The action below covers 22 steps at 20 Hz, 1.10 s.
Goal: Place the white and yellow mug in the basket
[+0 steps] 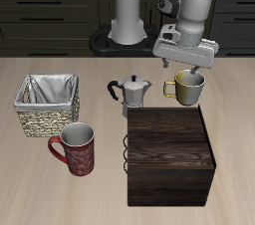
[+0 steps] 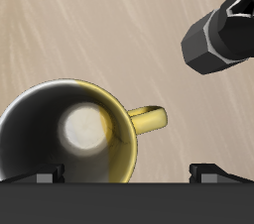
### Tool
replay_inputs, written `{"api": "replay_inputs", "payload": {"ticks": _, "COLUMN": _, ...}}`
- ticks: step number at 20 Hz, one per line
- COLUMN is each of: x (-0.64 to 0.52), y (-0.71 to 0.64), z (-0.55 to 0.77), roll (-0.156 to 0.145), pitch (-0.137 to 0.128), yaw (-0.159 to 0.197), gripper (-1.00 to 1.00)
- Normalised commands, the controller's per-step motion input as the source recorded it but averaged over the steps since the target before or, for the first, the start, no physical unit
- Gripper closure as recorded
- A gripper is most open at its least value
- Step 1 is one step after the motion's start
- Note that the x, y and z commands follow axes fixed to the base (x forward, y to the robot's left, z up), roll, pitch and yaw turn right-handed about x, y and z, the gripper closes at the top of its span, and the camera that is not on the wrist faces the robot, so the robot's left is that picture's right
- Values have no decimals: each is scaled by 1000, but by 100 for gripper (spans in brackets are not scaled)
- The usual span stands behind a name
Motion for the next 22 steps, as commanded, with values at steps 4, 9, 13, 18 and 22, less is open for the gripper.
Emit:
{"api": "replay_inputs", "payload": {"ticks": 4, "x": 118, "y": 7, "z": -325, "roll": 4, "pitch": 80, "yaw": 1, "gripper": -100}}
{"api": "replay_inputs", "payload": {"ticks": 9, "x": 48, "y": -87, "z": -435, "roll": 48, "pitch": 136, "yaw": -83, "gripper": 100}}
{"api": "replay_inputs", "payload": {"ticks": 13, "x": -14, "y": -36, "z": -239, "roll": 28, "pitch": 54, "yaw": 2, "gripper": 100}}
{"api": "replay_inputs", "payload": {"ticks": 18, "x": 24, "y": -147, "z": -74, "roll": 6, "pitch": 25, "yaw": -36, "gripper": 100}}
{"api": "replay_inputs", "payload": {"ticks": 22, "x": 87, "y": -115, "z": 52, "roll": 0, "pitch": -2, "yaw": -15, "gripper": 100}}
